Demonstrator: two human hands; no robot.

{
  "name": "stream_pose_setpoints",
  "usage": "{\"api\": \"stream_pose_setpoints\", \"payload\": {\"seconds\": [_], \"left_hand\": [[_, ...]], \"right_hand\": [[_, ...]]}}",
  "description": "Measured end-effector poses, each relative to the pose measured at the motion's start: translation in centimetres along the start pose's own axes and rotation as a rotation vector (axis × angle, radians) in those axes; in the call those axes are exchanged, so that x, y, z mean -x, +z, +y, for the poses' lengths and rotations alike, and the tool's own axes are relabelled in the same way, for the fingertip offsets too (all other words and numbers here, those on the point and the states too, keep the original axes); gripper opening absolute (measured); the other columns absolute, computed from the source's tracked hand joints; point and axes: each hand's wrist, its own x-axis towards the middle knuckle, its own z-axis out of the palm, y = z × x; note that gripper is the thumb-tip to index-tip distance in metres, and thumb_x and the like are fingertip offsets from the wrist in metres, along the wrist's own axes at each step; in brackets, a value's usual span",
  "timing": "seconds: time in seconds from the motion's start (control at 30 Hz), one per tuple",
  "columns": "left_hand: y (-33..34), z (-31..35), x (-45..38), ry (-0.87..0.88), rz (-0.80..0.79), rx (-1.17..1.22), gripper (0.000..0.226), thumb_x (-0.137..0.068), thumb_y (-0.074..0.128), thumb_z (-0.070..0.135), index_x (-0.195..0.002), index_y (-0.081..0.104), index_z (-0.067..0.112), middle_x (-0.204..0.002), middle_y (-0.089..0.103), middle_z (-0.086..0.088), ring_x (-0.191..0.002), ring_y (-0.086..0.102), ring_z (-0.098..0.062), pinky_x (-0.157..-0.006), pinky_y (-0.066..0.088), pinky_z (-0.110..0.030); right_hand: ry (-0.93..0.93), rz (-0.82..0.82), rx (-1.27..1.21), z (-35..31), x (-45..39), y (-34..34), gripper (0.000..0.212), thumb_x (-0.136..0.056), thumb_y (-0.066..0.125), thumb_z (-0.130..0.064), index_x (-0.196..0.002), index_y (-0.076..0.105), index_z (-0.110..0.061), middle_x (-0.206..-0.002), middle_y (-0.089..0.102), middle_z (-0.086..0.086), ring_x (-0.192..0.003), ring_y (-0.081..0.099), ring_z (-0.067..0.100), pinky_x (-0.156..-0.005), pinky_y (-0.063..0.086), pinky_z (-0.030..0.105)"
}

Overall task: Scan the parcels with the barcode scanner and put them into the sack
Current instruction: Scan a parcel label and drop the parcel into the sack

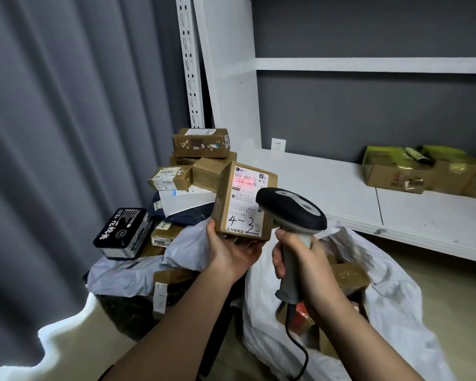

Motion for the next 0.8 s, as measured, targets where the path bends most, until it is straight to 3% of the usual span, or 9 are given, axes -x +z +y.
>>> {"api": "stream_pose_setpoints", "payload": {"seconds": [0.13, 0.27, 0.37, 0.5, 0.57, 0.67, 0.73, 0.8], "left_hand": [[0.2, -0.2, -0.2, -0.001, -0.015, 0.017, 0.073, -0.086, 0.034, 0.068, -0.124, 0.059, 0.011, -0.105, 0.063, -0.020, -0.088, 0.059, -0.035, -0.070, 0.047, -0.039], [-0.2, -0.2, -0.9, 0.002, -0.025, 0.021, 0.077, -0.084, 0.034, 0.070, -0.129, 0.058, 0.012, -0.115, 0.061, -0.020, -0.093, 0.059, -0.035, -0.076, 0.047, -0.039], [-0.2, -0.2, -1.1, 0.005, -0.037, 0.019, 0.079, -0.084, 0.032, 0.071, -0.130, 0.056, 0.011, -0.125, 0.057, -0.022, -0.094, 0.057, -0.035, -0.079, 0.047, -0.039], [-0.5, -0.5, -1.4, 0.010, -0.061, -0.036, 0.071, -0.085, 0.041, 0.068, -0.121, 0.059, 0.010, -0.126, 0.057, -0.022, -0.115, 0.054, -0.038, -0.101, 0.042, -0.046], [-0.6, -0.8, -1.4, 0.023, -0.041, -0.133, 0.054, -0.086, 0.048, 0.061, -0.111, 0.060, 0.015, -0.122, 0.059, -0.017, -0.118, 0.054, -0.035, -0.098, 0.045, -0.044], [-1.0, -1.6, -1.7, 0.023, 0.006, -0.378, 0.042, -0.087, 0.060, 0.049, -0.122, 0.054, 0.027, -0.125, 0.059, -0.005, -0.114, 0.057, -0.031, -0.088, 0.051, -0.039], [-1.6, -3.0, -2.3, 0.033, 0.044, -0.578, 0.048, -0.085, 0.066, 0.044, -0.127, 0.047, 0.031, -0.126, 0.056, -0.001, -0.110, 0.059, -0.028, -0.084, 0.052, -0.038], [-2.2, -5.0, -3.1, 0.065, 0.125, -0.808, 0.070, -0.074, 0.076, 0.047, -0.131, 0.041, 0.027, -0.134, 0.047, -0.004, -0.110, 0.057, -0.025, -0.077, 0.054, -0.035]], "right_hand": [[0.017, 0.005, -0.017, -0.1, 0.2, -0.2, 0.040, -0.095, 0.056, -0.019, -0.059, 0.047, -0.003, -0.042, 0.043, 0.006, -0.037, 0.037, 0.013, -0.040, 0.034, 0.015], [-0.014, -0.008, -0.028, -0.2, 0.4, -0.3, 0.037, -0.081, 0.058, -0.031, -0.060, 0.048, -0.003, -0.043, 0.046, 0.007, -0.041, 0.040, 0.015, -0.045, 0.037, 0.016], [-0.008, -0.014, -0.037, -0.2, 0.4, -0.2, 0.039, -0.085, 0.060, -0.029, -0.058, 0.049, -0.003, -0.044, 0.046, 0.009, -0.041, 0.041, 0.016, -0.047, 0.038, 0.017], [0.000, 0.049, -0.057, -0.4, -0.2, -1.0, 0.027, -0.089, 0.062, -0.022, -0.074, 0.051, -0.004, -0.048, 0.049, 0.010, -0.042, 0.041, 0.019, -0.047, 0.039, 0.025], [0.018, 0.130, -0.032, -0.7, -0.8, -2.8, 0.022, -0.087, 0.063, -0.023, -0.083, 0.050, -0.005, -0.050, 0.051, 0.008, -0.041, 0.042, 0.019, -0.046, 0.038, 0.027], [0.069, 0.262, 0.044, -1.5, -1.6, -6.9, 0.011, -0.092, 0.059, -0.017, -0.091, 0.051, -0.010, -0.053, 0.053, 0.004, -0.040, 0.043, 0.015, -0.043, 0.037, 0.024], [0.084, 0.340, 0.070, -1.8, -1.9, -9.9, 0.010, -0.092, 0.058, -0.015, -0.095, 0.050, -0.009, -0.053, 0.051, 0.005, -0.038, 0.042, 0.013, -0.041, 0.035, 0.022], [0.100, 0.398, 0.110, -1.8, -1.9, -12.7, 0.010, -0.093, 0.058, -0.014, -0.096, 0.050, -0.008, -0.056, 0.050, 0.008, -0.037, 0.041, 0.012, -0.039, 0.034, 0.021]]}}
